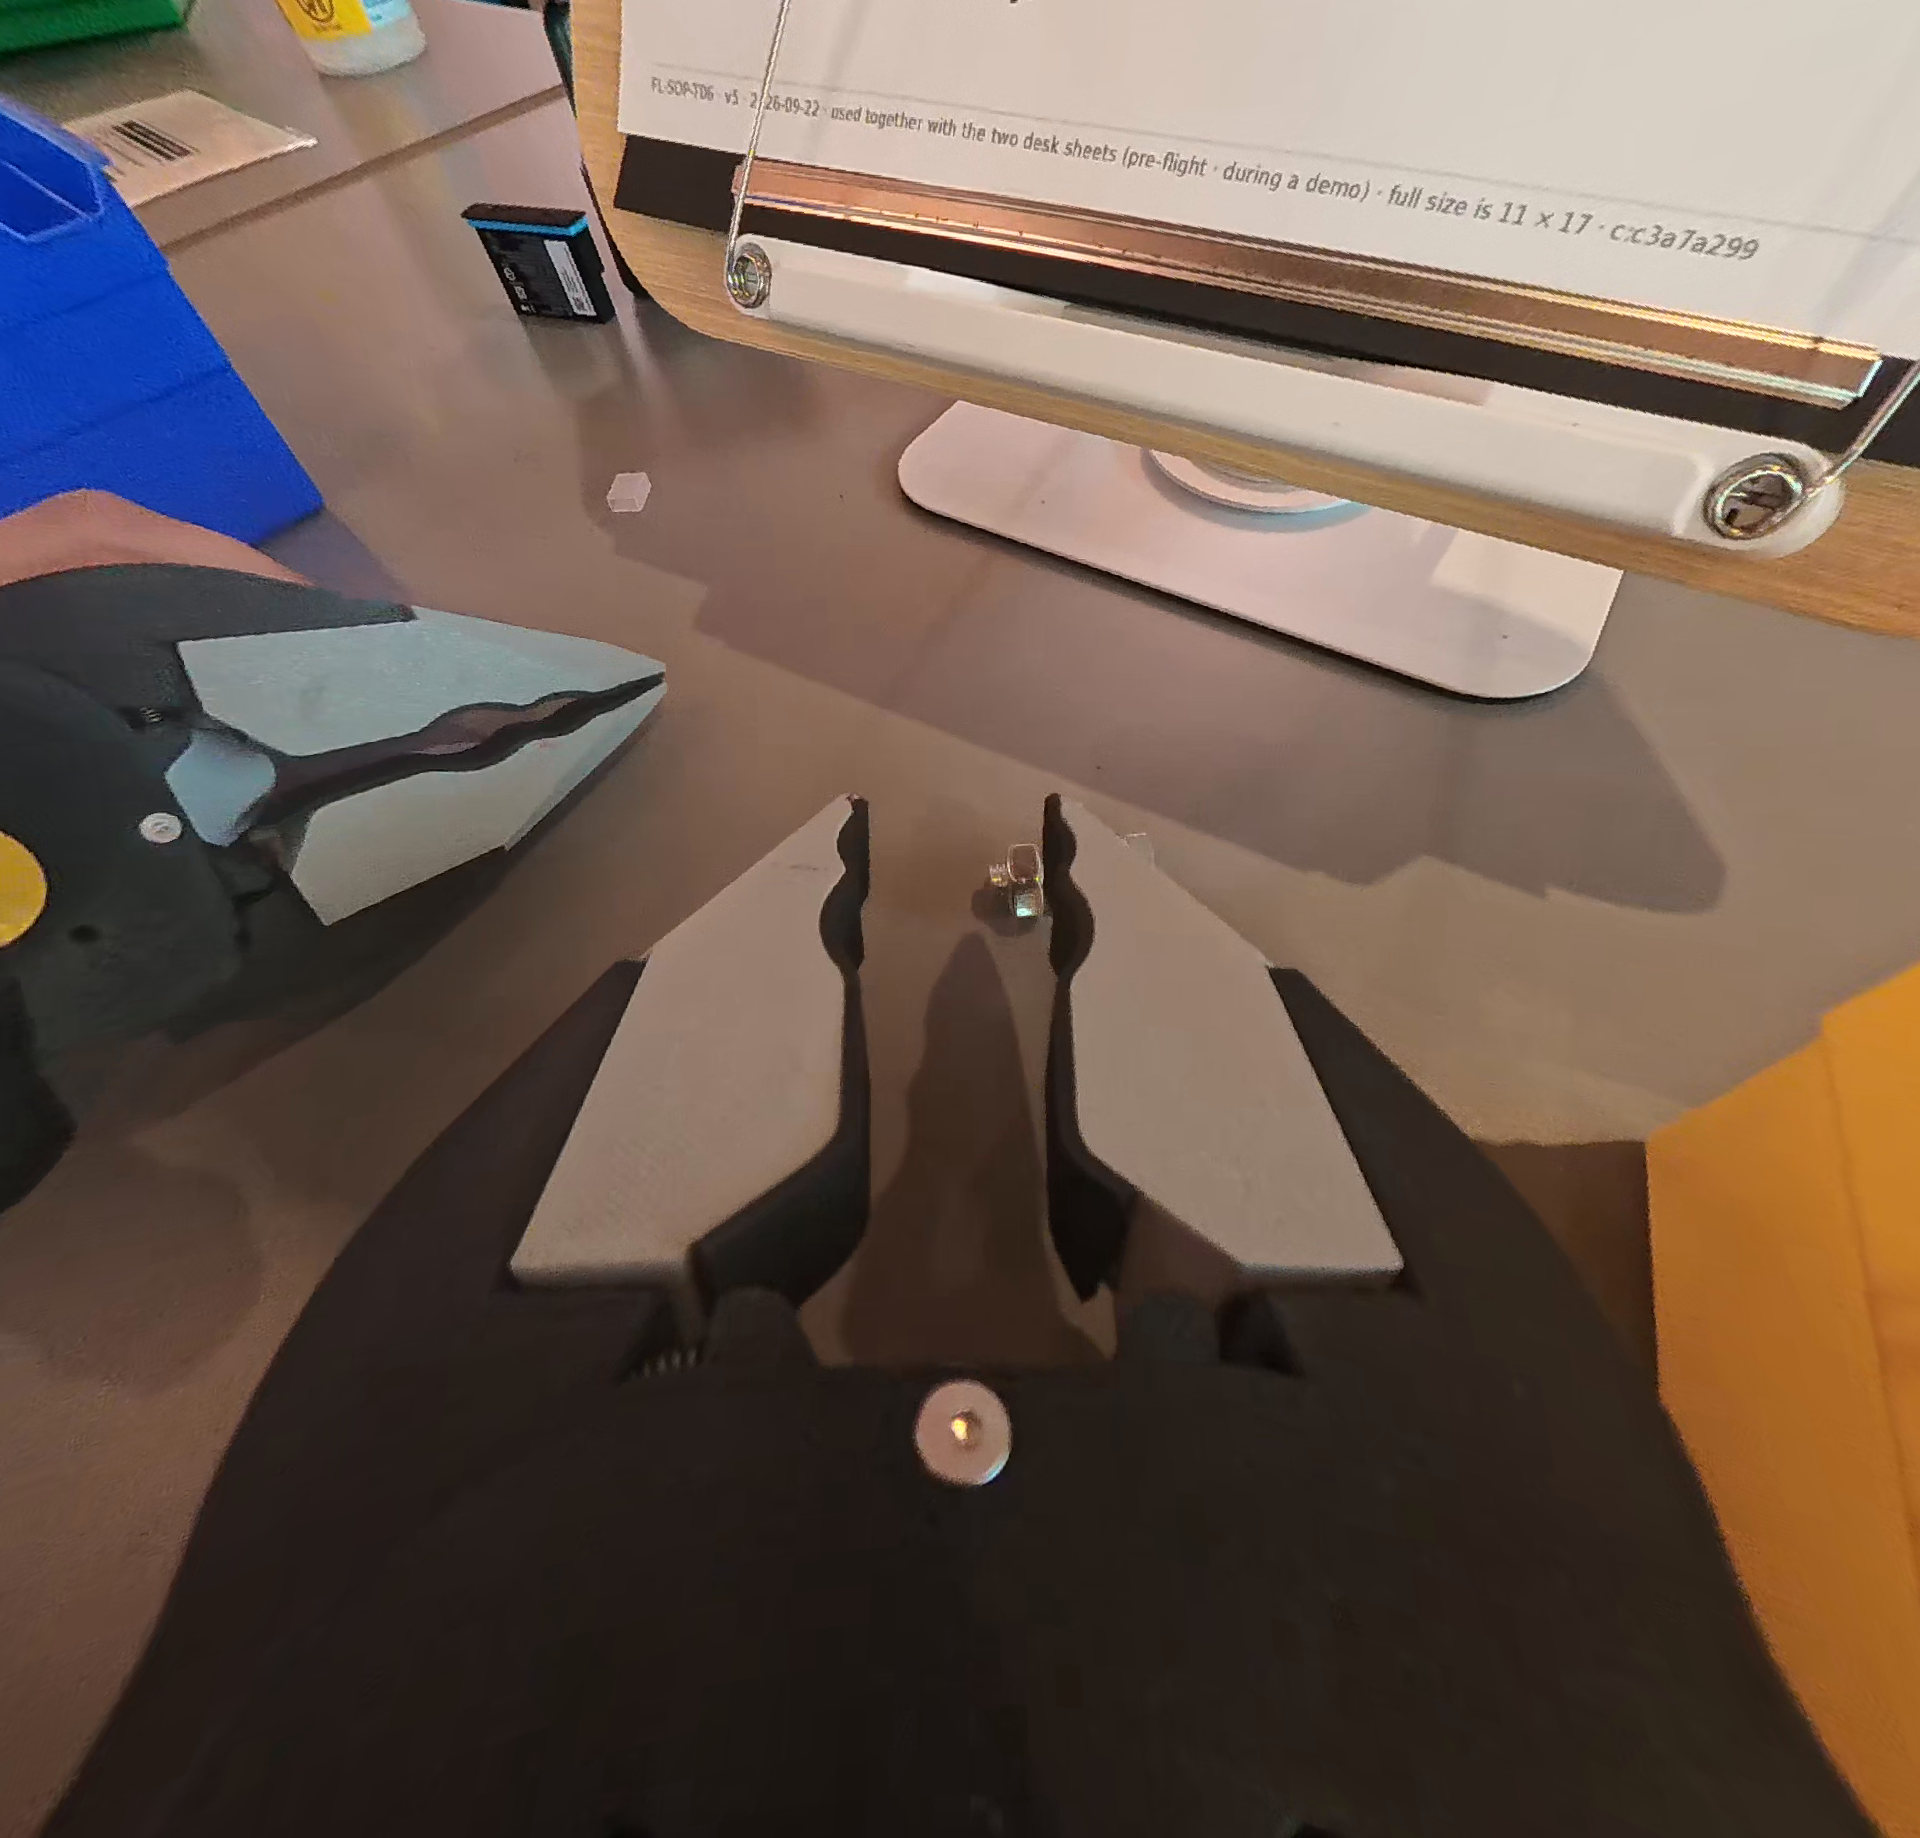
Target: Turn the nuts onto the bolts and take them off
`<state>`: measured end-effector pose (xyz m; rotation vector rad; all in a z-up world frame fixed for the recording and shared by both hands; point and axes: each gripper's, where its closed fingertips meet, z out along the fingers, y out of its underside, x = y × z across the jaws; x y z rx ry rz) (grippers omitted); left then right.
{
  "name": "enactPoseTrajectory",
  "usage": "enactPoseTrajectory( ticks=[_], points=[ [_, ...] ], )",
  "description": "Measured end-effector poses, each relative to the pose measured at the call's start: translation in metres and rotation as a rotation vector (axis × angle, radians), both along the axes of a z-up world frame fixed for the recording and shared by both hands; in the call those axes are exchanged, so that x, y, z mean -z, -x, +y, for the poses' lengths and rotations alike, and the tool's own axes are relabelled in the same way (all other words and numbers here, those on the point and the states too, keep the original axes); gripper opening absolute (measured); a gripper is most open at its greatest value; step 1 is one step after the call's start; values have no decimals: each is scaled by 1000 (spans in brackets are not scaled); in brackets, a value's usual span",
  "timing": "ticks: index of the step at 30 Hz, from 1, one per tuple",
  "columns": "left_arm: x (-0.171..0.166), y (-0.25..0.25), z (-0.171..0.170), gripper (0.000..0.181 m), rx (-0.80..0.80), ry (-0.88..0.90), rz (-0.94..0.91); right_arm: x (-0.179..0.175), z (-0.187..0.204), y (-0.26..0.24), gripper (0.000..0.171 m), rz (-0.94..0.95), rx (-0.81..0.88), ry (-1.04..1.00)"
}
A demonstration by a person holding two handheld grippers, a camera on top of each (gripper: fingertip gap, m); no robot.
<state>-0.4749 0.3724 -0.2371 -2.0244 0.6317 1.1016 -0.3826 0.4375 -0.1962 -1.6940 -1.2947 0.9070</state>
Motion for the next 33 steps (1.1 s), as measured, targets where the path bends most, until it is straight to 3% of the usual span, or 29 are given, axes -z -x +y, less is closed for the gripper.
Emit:
enactPoseTrajectory(
  ticks=[1, 17, 33],
  points=[
    [0, 0, 0, 0, 0, 1, 9, -1, 0, 0, 30, 3, 2, 0],
    [1, 5, 0, 0, -33, 13, 83, -13, -1, -6, 33, 103, -16, 35],
    [1, 15, 5, 0, -51, 10, 70, -5, 7, -9, 27, 55, 28, 57]
  ],
)
